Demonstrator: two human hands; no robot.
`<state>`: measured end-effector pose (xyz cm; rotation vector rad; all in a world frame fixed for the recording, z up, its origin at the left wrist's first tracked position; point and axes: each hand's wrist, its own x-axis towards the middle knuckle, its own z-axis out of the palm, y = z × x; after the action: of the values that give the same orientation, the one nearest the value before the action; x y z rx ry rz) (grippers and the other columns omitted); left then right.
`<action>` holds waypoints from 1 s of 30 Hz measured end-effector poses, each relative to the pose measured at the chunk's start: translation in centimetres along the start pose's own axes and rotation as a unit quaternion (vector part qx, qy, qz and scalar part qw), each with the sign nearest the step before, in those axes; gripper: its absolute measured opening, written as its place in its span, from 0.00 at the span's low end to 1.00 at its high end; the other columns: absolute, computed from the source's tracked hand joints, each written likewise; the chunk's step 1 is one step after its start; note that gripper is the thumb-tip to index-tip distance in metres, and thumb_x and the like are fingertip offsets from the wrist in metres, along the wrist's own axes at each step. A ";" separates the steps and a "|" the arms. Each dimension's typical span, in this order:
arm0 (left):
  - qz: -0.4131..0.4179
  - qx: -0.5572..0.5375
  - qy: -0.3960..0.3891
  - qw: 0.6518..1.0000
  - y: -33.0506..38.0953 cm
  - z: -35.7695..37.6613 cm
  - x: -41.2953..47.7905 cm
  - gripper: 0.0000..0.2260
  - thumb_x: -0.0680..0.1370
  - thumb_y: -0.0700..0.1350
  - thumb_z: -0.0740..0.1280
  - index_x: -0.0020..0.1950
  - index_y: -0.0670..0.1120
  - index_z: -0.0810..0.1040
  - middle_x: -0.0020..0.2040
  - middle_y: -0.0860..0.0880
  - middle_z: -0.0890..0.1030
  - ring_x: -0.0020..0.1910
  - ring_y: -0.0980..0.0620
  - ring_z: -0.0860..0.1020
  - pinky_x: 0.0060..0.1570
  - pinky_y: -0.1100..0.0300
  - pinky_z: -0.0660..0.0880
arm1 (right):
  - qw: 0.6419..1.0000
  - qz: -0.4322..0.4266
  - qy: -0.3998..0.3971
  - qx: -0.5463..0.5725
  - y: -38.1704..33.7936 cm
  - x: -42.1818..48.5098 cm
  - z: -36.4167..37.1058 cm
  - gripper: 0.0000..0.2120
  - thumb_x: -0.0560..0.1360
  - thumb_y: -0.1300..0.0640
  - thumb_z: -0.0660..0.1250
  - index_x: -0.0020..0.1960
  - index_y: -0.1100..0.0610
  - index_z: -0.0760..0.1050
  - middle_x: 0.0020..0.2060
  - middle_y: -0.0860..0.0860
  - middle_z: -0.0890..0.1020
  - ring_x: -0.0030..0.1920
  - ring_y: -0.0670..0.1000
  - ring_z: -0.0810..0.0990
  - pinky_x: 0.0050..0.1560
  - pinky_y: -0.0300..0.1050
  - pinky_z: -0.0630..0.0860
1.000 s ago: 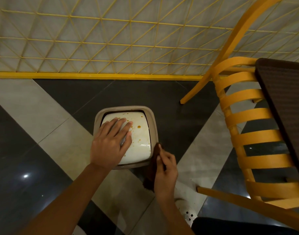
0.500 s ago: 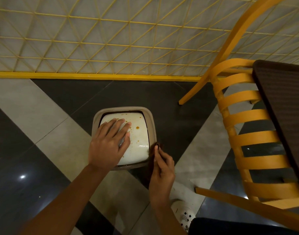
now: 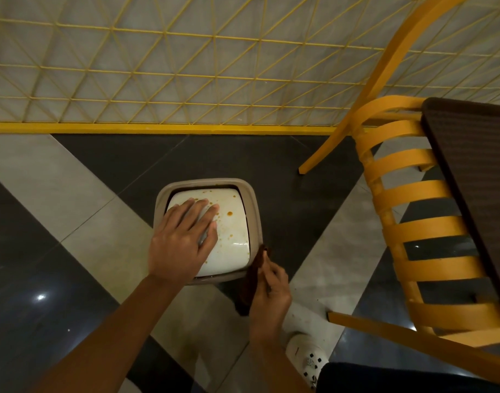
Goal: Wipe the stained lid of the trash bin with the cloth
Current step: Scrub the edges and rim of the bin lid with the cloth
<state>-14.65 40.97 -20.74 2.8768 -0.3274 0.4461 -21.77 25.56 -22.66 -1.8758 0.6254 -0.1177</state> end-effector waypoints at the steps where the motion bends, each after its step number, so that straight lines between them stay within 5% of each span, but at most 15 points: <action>1: -0.001 -0.002 -0.002 1.000 0.0 0.0 0.0 0.19 0.80 0.52 0.53 0.63 0.45 0.76 0.60 0.44 0.79 0.60 0.45 0.76 0.60 0.49 0.72 | 1.000 -0.001 -0.005 -0.017 -0.2 0.5 0.0 0.15 0.75 0.68 0.60 0.59 0.57 0.76 0.50 0.40 0.75 0.51 0.37 0.73 0.62 0.42 0.72; 7: -0.004 -0.009 -0.005 1.000 0.0 0.0 0.0 0.19 0.80 0.52 0.54 0.64 0.45 0.75 0.60 0.44 0.79 0.61 0.45 0.75 0.61 0.49 0.72 | 0.979 -0.069 -0.135 -0.138 -4.4 8.8 0.7 0.14 0.76 0.69 0.57 0.56 0.62 0.77 0.51 0.57 0.81 0.51 0.53 0.78 0.50 0.37 0.71; 13: 0.002 -0.010 0.005 1.000 0.1 -0.1 0.0 0.18 0.79 0.51 0.56 0.63 0.45 0.76 0.60 0.44 0.79 0.60 0.44 0.76 0.59 0.48 0.73 | 0.975 -0.071 -0.160 -0.136 -4.2 9.8 0.8 0.15 0.76 0.68 0.58 0.58 0.60 0.76 0.52 0.56 0.80 0.51 0.50 0.77 0.52 0.35 0.70; 17: -0.002 -0.009 0.002 1.000 0.0 0.0 -0.1 0.18 0.79 0.51 0.56 0.63 0.45 0.76 0.60 0.44 0.79 0.60 0.45 0.76 0.60 0.49 0.73 | 0.980 -0.063 -0.143 -0.127 -2.0 7.1 -0.5 0.14 0.76 0.67 0.60 0.58 0.59 0.76 0.53 0.54 0.80 0.53 0.48 0.75 0.50 0.25 0.66; 30: -0.003 -0.006 0.000 1.000 0.0 0.0 -0.1 0.18 0.79 0.51 0.56 0.63 0.45 0.76 0.60 0.44 0.79 0.60 0.44 0.76 0.61 0.49 0.72 | 0.978 -0.048 -0.194 -0.064 -3.2 9.1 0.3 0.14 0.77 0.58 0.60 0.63 0.53 0.73 0.56 0.52 0.79 0.58 0.51 0.75 0.64 0.51 0.70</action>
<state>-14.73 41.02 -20.74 2.8653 -0.3206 0.4423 -12.72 22.37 -21.82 -1.9817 0.2788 0.2273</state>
